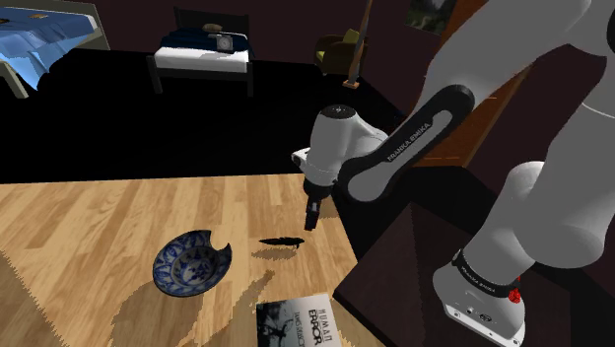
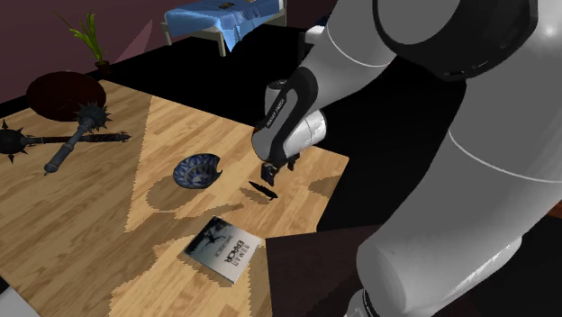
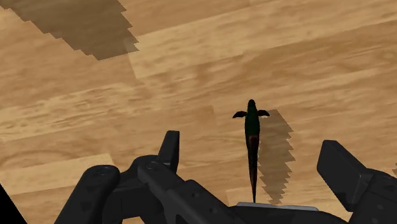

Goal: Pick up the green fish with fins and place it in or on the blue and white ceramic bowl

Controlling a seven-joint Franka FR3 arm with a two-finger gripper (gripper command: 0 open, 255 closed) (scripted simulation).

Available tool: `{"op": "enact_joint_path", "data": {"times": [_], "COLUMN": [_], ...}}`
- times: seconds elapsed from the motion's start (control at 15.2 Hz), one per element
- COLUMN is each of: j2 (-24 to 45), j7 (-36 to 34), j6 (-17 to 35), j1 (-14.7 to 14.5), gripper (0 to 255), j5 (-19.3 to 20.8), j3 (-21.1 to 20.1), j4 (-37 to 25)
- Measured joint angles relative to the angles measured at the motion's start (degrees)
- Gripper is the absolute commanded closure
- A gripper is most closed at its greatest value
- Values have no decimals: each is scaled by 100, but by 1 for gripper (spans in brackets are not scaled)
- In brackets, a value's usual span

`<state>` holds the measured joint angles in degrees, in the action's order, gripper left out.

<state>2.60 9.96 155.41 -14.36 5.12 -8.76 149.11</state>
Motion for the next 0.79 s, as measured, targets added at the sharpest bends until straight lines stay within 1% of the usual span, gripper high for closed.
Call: {"op": "enact_joint_path", "data": {"times": [0.2, 0.26, 0.4, 0.79], "j2": [751, 925, 1250, 1890], "j7": [-328, -439, -553, -832], "j6": [526, 597, 794, 1237], "j1": [-173, -272, -378, -625], "gripper": [0, 0, 0, 0], "j5": [552, 706, 939, 1290], "j3": [38, 59, 157, 450], "j4": [-287, -411, -565, -775]}}
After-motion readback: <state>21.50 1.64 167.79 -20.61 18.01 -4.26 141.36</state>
